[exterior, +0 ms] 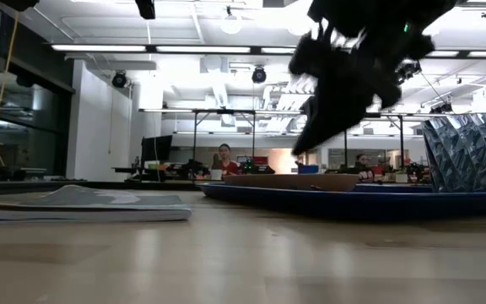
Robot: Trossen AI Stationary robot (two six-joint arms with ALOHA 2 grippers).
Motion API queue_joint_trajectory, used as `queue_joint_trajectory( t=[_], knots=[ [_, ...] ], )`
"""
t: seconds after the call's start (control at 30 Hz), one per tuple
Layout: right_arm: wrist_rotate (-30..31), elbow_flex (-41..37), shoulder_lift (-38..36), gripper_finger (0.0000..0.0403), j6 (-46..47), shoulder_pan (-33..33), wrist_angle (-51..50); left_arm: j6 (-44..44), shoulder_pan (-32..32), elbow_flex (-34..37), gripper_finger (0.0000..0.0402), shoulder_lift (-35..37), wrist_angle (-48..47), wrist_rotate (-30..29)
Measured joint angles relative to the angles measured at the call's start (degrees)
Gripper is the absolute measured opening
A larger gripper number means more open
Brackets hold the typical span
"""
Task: Pick and place plate/cup/fork/spoon on tray
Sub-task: Return to Home Position
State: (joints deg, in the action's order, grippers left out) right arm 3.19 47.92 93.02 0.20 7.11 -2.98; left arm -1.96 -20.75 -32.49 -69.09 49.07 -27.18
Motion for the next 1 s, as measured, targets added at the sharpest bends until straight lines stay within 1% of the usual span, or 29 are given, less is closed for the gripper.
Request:
queue_joint_trajectory(
  t=[0.17,0.3,0.37,0.43,0.47,0.57,0.6,0.67,0.7,0.77,0.87,0.97,1.0],
  knots=[
    [4.3,0.0,-10.1,0.0000,-2.7,0.0,-4.4,4.2,-0.9,0.0,0.0133,3.8,-3.7,-1.1],
    [7.7,0.0,-19.0,0.0000,-3.3,0.0,-7.8,7.7,-1.3,0.1,0.0133,8.3,-11.6,-4.1],
    [9.3,0.0,-23.2,0.0000,-3.7,0.0,-9.6,9.3,-1.0,1.8,0.0129,10.6,-13.4,-7.3],
    [10.8,0.0,-27.2,0.0000,-3.8,0.0,-11.1,10.1,0.3,4.9,0.0117,13.0,-13.2,-9.3],
    [11.6,0.0,-29.1,0.0000,-3.7,0.0,-11.5,10.1,1.4,6.5,0.0106,14.5,-13.2,-9.3],
    [12.0,0.0,-33.8,0.0000,-4.0,0.0,-11.4,9.6,5.5,11.5,0.0054,20.2,-12.8,-6.5],
    [11.9,0.0,-35.0,0.0000,-4.1,0.0,-11.3,9.3,7.4,13.1,0.0031,22.4,-13.1,-5.5],
    [11.9,0.0,-36.7,0.0000,-4.1,0.0,-11.7,8.9,11.9,15.4,0.0009,26.5,-13.2,-2.4],
    [11.9,0.0,-37.3,0.0000,-4.2,-0.1,-11.6,8.7,14.3,16.3,0.0010,28.9,-13.9,0.0],
    [11.7,0.0,-38.0,0.0000,-4.3,-0.3,-12.7,8.4,19.3,17.8,0.0006,33.3,-16.5,6.6],
    [11.4,0.0,-38.9,0.0000,-4.1,-0.4,-15.7,5.1,26.5,19.4,0.0002,38.2,-22.4,16.8],
    [12.5,0.0,-40.5,0.0000,-2.3,-0.4,-19.7,1.6,31.1,21.9,0.0001,42.1,-25.5,26.7],
    [13.4,-0.1,-41.2,0.0000,-1.6,-0.4,-20.5,0.3,32.0,22.9,0.0001,43.1,-25.4,28.1]
  ],
)
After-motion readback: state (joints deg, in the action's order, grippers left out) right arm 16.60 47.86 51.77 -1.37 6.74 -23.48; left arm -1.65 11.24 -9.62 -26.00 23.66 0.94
